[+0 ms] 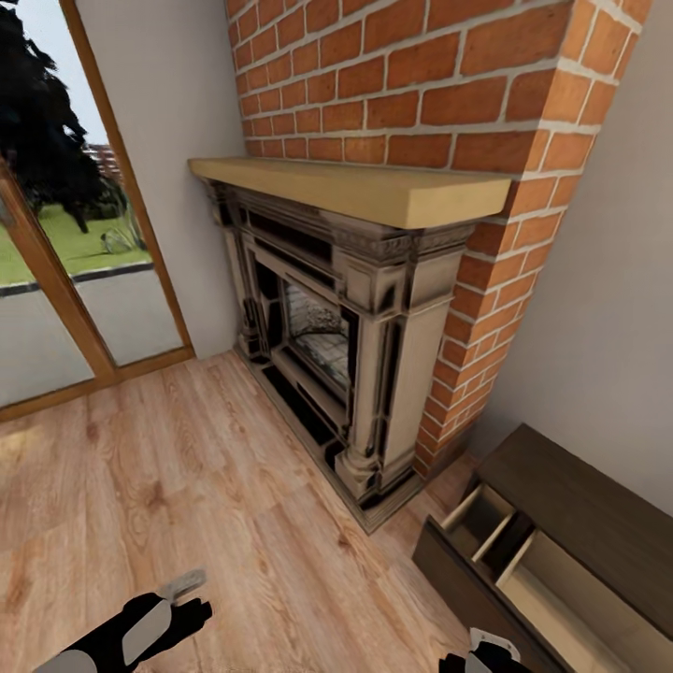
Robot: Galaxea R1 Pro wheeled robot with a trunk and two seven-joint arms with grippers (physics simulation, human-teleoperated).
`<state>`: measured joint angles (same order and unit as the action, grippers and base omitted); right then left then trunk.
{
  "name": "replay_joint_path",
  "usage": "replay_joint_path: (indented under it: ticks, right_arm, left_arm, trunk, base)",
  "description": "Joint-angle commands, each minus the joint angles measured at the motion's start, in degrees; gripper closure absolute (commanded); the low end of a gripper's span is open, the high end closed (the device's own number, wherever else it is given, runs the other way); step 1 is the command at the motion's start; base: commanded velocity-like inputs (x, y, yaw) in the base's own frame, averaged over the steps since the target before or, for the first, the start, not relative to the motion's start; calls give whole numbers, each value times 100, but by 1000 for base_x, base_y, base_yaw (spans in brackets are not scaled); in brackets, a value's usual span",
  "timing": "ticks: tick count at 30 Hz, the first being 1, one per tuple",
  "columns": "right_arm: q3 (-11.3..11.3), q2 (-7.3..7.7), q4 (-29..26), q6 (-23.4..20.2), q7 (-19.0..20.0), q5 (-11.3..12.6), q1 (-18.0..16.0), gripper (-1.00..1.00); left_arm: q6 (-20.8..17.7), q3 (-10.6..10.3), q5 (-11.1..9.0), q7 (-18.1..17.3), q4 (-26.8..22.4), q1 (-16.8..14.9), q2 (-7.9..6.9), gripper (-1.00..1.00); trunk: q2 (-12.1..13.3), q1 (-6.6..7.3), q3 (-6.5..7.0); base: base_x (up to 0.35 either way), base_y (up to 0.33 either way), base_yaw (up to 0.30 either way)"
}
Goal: Place each of the two pumpkins and all three candles from the living room inside a cabinet in the living room (use any cabinet), then make sure every cabinet is closed, and position the cauldron so it is next to a table in the living room.
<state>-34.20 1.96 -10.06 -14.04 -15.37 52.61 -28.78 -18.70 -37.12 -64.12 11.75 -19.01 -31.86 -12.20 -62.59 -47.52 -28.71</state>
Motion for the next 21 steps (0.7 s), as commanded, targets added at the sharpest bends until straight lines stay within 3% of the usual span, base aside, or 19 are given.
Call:
replay_joint_path:
  ticks: [1, 7, 13, 21]
  right_arm:
    - [-47, 2, -22, -33, -43, 39, 0, -100]
    - [-53, -18, -22, -29, -43, 39, 2, -100]
    - [-287, -30, -22, -19, -45, 39, 3, -100]
    - [-335, -95, -22, -11, -45, 39, 3, -100]
  left_arm:
    - [-12, -41, -57, 46, -16, -4, -7, -100]
    - [-11, -41, -57, 46, -19, -4, -10, -100]
    - [-11, -41, -57, 45, -17, -4, -10, -100]
    - [-11, -41, -57, 46, -17, -4, -13, -100]
  trunk:
    - [-4, 0, -8]
    - [-4, 0, -23]
    - [-4, 0, -38]
    - [-4, 0, -58]
  base:
    - [0, 0, 291]
    - [0, 0, 291]
    - [0, 0, 291]
    - [0, 0, 291]
